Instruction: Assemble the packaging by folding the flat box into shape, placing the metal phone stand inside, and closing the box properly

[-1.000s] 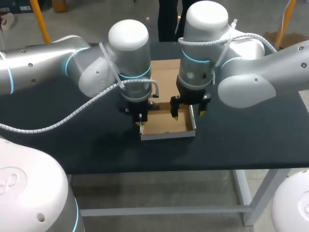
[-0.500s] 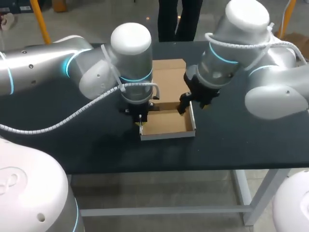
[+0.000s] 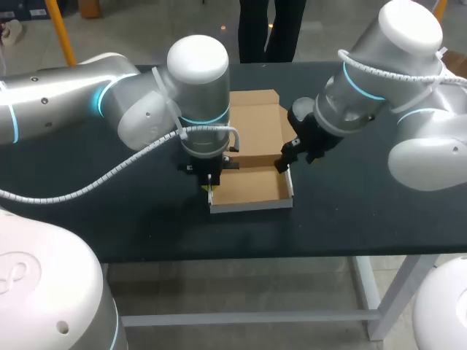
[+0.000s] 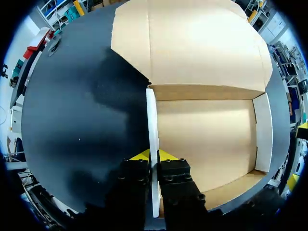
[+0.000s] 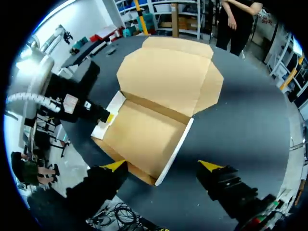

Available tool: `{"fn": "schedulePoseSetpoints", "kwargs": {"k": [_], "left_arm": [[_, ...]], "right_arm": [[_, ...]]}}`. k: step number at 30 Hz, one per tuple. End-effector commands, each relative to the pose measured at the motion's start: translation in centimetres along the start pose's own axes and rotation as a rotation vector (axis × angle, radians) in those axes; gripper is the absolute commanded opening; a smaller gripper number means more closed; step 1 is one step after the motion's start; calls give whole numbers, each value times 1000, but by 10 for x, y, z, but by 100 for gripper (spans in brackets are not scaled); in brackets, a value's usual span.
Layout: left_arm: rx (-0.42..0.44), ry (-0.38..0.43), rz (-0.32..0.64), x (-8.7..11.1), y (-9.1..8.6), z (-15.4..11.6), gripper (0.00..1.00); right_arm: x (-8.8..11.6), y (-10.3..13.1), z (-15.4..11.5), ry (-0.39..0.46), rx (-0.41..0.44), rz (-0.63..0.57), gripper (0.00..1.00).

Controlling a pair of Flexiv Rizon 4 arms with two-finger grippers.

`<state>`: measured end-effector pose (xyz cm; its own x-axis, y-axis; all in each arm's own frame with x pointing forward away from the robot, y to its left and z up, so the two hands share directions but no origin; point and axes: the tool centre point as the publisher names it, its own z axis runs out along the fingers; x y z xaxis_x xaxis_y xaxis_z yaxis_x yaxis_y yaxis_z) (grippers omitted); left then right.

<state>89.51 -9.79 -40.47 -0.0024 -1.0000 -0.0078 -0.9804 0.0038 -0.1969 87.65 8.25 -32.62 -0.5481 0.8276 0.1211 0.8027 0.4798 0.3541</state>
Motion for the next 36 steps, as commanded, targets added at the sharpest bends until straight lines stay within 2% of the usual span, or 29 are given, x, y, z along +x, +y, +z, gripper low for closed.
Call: {"fn": "schedulePoseSetpoints", "kwargs": {"k": [1,3,9,14,18,21,26,36], "left_arm": [[3,-3,11,-6,4,0,0],[3,-6,20,-8,5,-2,0],[-6,-22,27,-14,4,-2,0],[-9,-37,40,-21,4,-1,0],[-3,-49,45,-25,4,-1,0],[6,-65,46,-28,5,-1,0],[13,-84,42,-33,5,-1,0],[29,-115,39,-44,5,-1,0]], "right_arm": [[-1,-13,-13,107,-33,-189,100],[-1,-18,-16,159,-46,-285,100],[-8,-29,-29,213,-88,-405,100],[-11,-38,-38,223,-109,-481,100],[-12,-49,-50,266,-170,-594,100],[-14,-56,-55,272,-186,-634,100],[-15,-62,-57,334,-219,-734,100],[-15,-65,-58,324,-209,-736,100]]}}
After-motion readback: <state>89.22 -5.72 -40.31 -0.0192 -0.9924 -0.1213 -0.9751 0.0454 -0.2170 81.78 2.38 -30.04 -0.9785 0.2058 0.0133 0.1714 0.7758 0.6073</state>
